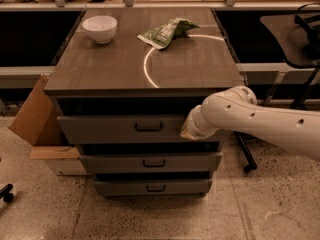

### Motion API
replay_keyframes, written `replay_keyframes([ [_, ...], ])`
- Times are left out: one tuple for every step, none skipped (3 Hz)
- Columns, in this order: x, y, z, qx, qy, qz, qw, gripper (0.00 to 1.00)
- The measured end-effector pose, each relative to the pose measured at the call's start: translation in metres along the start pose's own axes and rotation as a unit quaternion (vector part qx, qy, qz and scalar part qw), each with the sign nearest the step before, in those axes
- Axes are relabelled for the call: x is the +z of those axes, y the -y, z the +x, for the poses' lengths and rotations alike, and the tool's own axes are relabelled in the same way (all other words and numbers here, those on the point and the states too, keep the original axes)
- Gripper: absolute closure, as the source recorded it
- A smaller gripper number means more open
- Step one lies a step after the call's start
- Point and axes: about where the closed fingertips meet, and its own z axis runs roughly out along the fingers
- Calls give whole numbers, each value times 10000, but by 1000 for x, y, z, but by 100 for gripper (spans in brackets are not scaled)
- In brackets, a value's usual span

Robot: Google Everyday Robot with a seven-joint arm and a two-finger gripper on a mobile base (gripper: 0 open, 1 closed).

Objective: Close top drawer

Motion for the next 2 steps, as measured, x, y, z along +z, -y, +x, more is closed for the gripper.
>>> replay_keyframes([
  [-34,-16,0,-75,67,-127,9999,100],
  [-89,-44,7,-243,201,-450,9985,100],
])
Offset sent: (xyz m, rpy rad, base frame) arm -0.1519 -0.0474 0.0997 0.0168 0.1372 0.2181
